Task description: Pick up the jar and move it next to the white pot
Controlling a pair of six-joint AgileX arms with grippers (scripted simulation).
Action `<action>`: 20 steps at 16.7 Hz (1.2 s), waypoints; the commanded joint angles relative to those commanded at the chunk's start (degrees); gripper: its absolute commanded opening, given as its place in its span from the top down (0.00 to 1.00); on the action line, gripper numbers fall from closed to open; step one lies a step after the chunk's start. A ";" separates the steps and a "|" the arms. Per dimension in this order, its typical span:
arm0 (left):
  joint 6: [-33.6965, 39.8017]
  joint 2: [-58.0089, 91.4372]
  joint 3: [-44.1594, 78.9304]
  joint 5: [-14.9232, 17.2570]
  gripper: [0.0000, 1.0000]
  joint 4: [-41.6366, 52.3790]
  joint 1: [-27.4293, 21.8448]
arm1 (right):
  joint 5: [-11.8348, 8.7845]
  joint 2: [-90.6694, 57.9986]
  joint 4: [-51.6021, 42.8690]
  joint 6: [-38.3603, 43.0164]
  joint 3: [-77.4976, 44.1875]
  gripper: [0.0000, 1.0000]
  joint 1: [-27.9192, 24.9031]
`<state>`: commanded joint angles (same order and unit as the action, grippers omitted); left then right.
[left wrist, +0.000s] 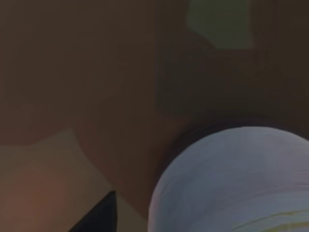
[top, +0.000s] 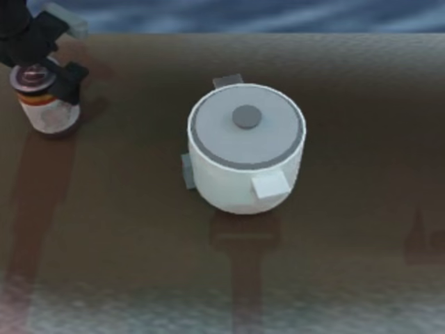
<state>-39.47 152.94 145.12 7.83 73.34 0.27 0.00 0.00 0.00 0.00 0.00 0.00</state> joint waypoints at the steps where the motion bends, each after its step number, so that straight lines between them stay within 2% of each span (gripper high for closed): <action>1: 0.00 0.00 0.00 0.00 0.23 0.00 0.00 | 0.00 0.00 0.00 0.00 0.00 0.00 0.00; 11: 0.00 0.00 0.00 0.00 0.98 0.00 0.00 | 0.00 0.00 0.00 0.00 0.00 0.00 0.00; 20: -0.09 0.01 0.01 -0.03 1.00 0.00 0.16 | 0.00 0.00 0.00 0.00 0.00 0.00 0.00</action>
<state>-39.57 152.94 145.13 7.80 73.34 0.42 0.00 0.00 0.00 0.00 0.00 0.00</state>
